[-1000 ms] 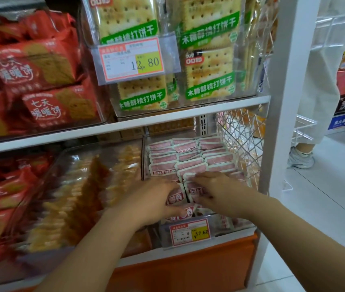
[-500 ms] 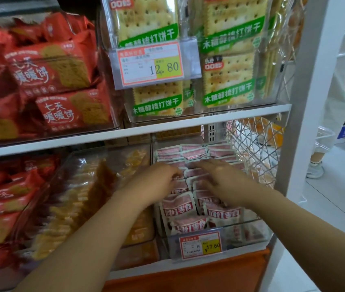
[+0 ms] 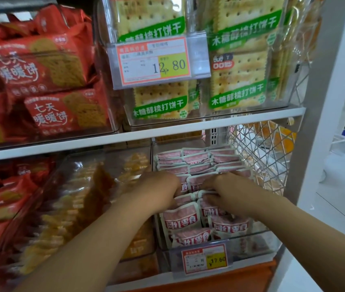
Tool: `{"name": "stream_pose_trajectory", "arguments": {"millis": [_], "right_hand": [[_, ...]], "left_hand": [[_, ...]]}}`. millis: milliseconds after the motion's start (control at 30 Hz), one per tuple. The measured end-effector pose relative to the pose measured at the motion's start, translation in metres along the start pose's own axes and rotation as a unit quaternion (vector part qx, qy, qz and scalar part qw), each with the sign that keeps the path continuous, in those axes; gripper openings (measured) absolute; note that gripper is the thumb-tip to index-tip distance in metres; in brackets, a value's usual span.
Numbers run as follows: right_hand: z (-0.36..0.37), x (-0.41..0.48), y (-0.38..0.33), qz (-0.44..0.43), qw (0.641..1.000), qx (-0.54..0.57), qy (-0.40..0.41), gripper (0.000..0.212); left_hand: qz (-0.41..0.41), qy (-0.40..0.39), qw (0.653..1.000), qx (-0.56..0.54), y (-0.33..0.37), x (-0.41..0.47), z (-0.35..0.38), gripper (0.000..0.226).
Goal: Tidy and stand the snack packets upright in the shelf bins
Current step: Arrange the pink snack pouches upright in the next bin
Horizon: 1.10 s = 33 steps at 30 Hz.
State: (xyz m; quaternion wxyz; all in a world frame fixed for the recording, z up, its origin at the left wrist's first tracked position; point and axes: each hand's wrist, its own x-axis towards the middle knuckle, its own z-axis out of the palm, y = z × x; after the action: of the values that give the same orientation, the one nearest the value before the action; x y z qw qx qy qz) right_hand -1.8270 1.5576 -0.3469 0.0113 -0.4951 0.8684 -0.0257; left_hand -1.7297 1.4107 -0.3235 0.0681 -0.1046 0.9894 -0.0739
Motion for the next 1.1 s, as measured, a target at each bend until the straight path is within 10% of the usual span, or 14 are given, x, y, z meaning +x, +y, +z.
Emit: {"name": "stream_pose_trajectory", "arguments": {"millis": [300, 1100], "right_hand": [[0.006, 0.003, 0.014, 0.054, 0.997, 0.051, 0.012, 0.056], [0.013, -0.075, 0.004, 0.038, 0.999, 0.026, -0.021, 0.035]], "left_hand": [[-0.02, -0.019, 1.0, 0.006, 0.006, 0.013, 0.01, 0.059], [0.042, 0.043, 0.998, -0.029, 0.03, -0.059, 0.03, 0.048]]}}
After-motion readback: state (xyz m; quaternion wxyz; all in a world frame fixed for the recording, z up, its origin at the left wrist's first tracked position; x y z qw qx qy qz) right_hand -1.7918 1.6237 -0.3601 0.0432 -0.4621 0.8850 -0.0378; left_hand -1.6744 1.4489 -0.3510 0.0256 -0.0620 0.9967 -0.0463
